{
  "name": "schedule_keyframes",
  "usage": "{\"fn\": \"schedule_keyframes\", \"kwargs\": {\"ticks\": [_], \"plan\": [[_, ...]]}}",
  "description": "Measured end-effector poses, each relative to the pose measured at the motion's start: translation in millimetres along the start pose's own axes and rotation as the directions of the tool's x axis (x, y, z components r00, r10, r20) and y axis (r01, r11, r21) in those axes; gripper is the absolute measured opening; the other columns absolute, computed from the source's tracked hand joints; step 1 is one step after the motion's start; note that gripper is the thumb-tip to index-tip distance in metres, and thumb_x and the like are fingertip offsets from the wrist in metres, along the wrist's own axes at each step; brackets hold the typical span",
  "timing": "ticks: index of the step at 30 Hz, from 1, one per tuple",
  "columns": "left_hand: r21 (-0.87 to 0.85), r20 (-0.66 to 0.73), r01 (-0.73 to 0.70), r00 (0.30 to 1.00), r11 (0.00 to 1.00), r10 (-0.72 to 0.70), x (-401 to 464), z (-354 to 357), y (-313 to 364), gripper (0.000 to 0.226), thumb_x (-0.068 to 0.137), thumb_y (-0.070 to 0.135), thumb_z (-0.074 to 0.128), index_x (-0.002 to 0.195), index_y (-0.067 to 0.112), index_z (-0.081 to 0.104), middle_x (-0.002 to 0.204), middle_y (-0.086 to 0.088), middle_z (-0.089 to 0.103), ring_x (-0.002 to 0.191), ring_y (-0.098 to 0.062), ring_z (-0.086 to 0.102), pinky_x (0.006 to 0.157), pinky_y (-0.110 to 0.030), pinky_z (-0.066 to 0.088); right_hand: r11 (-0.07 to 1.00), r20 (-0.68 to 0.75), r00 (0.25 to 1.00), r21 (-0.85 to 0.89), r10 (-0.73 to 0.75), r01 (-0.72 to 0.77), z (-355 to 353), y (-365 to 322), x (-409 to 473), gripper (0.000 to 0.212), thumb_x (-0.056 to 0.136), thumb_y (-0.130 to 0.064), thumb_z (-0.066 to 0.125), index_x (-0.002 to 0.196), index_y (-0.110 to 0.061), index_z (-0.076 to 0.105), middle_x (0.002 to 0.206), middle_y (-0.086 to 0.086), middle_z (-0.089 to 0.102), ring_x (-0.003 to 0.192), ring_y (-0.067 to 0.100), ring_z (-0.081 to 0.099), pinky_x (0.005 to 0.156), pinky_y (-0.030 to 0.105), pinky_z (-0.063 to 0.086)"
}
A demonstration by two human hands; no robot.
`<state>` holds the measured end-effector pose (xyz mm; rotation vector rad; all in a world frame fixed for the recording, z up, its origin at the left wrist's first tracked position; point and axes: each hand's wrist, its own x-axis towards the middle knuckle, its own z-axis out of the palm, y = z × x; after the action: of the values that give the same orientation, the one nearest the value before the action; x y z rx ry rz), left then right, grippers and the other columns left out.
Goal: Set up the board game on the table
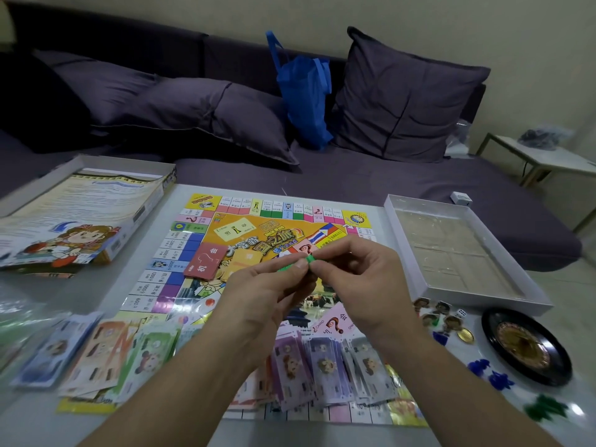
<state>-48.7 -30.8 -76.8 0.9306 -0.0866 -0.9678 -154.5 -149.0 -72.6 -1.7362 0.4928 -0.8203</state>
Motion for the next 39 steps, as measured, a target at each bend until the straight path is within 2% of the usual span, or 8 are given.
{"fn": "schedule_keyframes", "kwargs": {"ticks": [3, 7, 14, 18, 21, 26, 35, 39], "plan": [[-0.016, -0.013, -0.011, 1.000, 1.000, 0.011, -1, -1, -1, 0.030, 0.072, 0.001, 0.076, 0.101, -0.005, 0.078, 0.102, -0.024, 0.078, 0.087, -0.027, 0.079, 0.074, -0.028, 0.064, 0.999, -0.020, 0.999, -0.019, -0.027, 0.027, 4, 2, -3, 0.016, 0.083, 0.000, 0.085, 0.089, -0.014, 0.079, 0.087, 0.003, 0.078, 0.084, 0.019, 0.076, 0.077, 0.032, 0.062], [-0.025, -0.015, -0.016, 1.000, 1.000, 0.016, -1, -1, 1, 0.038, 0.071, 0.004, 0.077, 0.108, -0.006, 0.076, 0.104, -0.023, 0.078, 0.088, -0.026, 0.079, 0.072, -0.027, 0.064, 0.998, -0.035, 0.997, -0.021, -0.064, 0.063, 7, 2, -3, 0.016, 0.084, 0.000, 0.084, 0.093, -0.012, 0.080, 0.089, 0.002, 0.079, 0.089, 0.020, 0.077, 0.084, 0.039, 0.064], [-0.024, 0.035, -0.005, 0.999, 1.000, 0.006, -1, -2, 7, 0.042, 0.072, 0.002, 0.076, 0.114, -0.007, 0.075, 0.110, -0.025, 0.076, 0.093, -0.028, 0.078, 0.078, -0.029, 0.065, 0.992, 0.016, 0.998, -0.105, -0.066, 0.068, -2, -5, -2, 0.021, 0.087, -0.003, 0.082, 0.099, -0.020, 0.083, 0.093, -0.005, 0.080, 0.093, 0.016, 0.076, 0.084, 0.037, 0.064], [-0.040, 0.049, -0.015, 0.999, 0.999, 0.017, -1, 3, 6, 0.036, 0.073, -0.002, 0.075, 0.108, -0.009, 0.076, 0.104, -0.026, 0.076, 0.085, -0.025, 0.076, 0.077, -0.029, 0.065, 0.999, -0.062, 0.997, -0.007, -0.044, 0.044, -10, -8, 1, 0.020, 0.090, 0.001, 0.077, 0.098, -0.017, 0.081, 0.091, -0.001, 0.081, 0.088, 0.019, 0.076, 0.081, 0.035, 0.063], [-0.025, 0.034, -0.015, 0.999, 1.000, 0.016, 0, 2, 4, 0.034, 0.074, -0.002, 0.075, 0.107, -0.008, 0.076, 0.105, -0.026, 0.076, 0.087, -0.026, 0.077, 0.073, -0.028, 0.064, 0.998, -0.041, 0.999, 0.056, 0.003, -0.001, -16, -9, 1, 0.015, 0.090, 0.000, 0.077, 0.096, -0.013, 0.081, 0.090, 0.004, 0.080, 0.088, 0.024, 0.075, 0.079, 0.032, 0.062], [-0.024, 0.041, 0.003, 0.999, 1.000, -0.002, -1, 4, 5, 0.030, 0.080, -0.006, 0.072, 0.110, -0.009, 0.074, 0.107, -0.027, 0.076, 0.087, -0.026, 0.078, 0.074, -0.026, 0.064, 0.997, -0.016, 1.000, 0.076, 0.026, -0.025, -12, -5, 3, 0.027, 0.081, 0.007, 0.082, 0.091, -0.017, 0.080, 0.086, 0.006, 0.078, 0.085, 0.022, 0.076, 0.077, 0.028, 0.061], [-0.014, 0.058, 0.051, 0.997, 0.999, -0.050, -5, 7, 7, 0.037, 0.072, 0.001, 0.076, 0.107, -0.010, 0.075, 0.101, -0.027, 0.076, 0.081, -0.026, 0.077, 0.071, -0.027, 0.065, 0.991, -0.001, 0.998, 0.123, 0.060, -0.059, -10, 1, 6, 0.021, 0.085, -0.001, 0.080, 0.091, -0.021, 0.082, 0.095, 0.007, 0.081, 0.096, 0.030, 0.076, 0.089, 0.048, 0.061], [-0.018, 0.078, 0.067, 0.995, 0.998, -0.065, -6, 8, 7, 0.035, 0.074, 0.001, 0.076, 0.108, -0.008, 0.076, 0.098, -0.024, 0.076, 0.079, -0.025, 0.076, 0.073, -0.028, 0.065, 0.974, 0.019, 0.992, 0.185, 0.126, -0.128, -10, 6, 5, 0.017, 0.079, -0.019, 0.081, 0.097, -0.019, 0.082, 0.100, 0.011, 0.079, 0.100, 0.037, 0.072, 0.093, 0.058, 0.057]]}}
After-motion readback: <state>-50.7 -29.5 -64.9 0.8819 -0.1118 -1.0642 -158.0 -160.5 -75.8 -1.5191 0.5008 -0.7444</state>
